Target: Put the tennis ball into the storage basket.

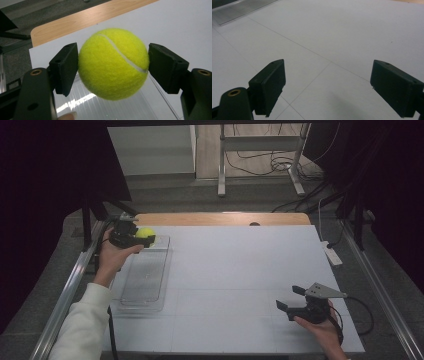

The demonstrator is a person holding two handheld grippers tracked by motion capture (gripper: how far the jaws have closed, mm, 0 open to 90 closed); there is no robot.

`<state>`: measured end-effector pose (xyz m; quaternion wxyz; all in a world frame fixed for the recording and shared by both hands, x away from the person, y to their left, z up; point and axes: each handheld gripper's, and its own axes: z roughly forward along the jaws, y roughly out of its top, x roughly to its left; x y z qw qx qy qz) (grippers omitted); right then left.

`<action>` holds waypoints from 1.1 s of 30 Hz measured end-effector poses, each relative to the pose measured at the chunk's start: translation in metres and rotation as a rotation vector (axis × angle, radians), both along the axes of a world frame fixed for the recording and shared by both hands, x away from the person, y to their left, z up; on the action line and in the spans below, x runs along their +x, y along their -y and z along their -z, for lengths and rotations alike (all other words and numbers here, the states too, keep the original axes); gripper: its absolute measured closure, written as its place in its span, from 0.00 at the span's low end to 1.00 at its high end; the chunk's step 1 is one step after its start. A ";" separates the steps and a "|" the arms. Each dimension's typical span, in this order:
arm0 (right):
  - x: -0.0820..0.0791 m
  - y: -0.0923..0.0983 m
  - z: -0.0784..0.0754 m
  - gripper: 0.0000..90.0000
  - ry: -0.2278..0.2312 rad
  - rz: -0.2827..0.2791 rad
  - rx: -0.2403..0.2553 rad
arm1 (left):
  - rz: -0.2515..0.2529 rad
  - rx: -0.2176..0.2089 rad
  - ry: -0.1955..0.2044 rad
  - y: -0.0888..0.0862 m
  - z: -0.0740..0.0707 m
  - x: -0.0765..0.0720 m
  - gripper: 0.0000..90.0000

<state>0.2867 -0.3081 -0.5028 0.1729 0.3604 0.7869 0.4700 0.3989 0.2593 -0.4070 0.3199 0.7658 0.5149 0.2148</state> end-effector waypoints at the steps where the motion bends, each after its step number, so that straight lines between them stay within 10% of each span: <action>1: 0.000 0.000 0.000 0.14 0.000 0.001 -0.001 | -0.001 0.000 -0.001 -0.001 0.000 0.000 0.30; 33: 0.000 0.000 0.001 0.14 -0.006 0.001 -0.002 | -0.088 0.007 -0.021 -0.024 0.020 0.009 0.30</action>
